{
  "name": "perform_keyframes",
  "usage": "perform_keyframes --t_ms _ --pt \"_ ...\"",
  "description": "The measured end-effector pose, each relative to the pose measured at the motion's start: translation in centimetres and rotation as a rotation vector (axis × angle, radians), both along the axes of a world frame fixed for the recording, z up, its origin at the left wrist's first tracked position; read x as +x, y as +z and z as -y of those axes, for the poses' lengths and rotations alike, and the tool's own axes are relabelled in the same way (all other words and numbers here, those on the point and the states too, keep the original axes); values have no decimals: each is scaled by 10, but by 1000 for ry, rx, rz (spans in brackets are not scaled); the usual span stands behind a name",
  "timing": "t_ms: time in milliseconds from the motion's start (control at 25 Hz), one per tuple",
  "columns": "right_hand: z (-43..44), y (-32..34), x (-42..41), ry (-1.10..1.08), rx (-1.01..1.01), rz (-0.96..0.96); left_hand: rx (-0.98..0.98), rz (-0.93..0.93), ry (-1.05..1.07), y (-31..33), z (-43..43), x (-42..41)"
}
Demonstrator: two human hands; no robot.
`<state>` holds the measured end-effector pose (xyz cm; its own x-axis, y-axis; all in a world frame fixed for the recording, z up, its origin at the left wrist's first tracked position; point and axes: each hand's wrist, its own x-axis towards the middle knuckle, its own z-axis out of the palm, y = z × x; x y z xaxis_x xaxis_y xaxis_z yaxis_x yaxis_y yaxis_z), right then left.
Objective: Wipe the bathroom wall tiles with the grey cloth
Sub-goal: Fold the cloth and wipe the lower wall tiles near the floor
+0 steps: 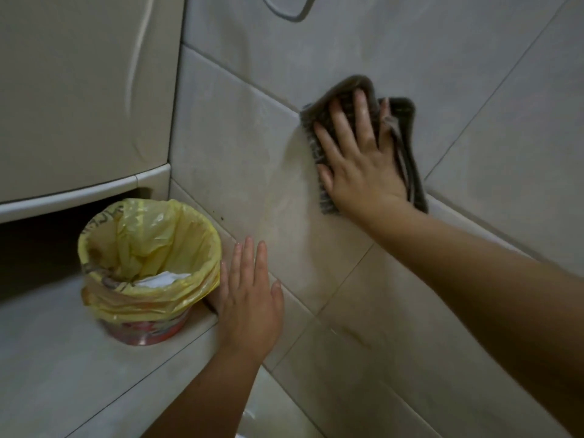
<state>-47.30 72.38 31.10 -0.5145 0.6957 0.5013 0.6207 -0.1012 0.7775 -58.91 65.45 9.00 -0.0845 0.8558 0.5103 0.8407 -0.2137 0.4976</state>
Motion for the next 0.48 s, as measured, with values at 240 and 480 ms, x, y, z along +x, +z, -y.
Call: perform_keyframes --t_ms 240,480 --pt "21 -177 26 1 -290 377 -25 11 23 -10 -5 -19" --pt "57 -146 62 158 -244 214 -32 -13 -42 -17 -7 -25"
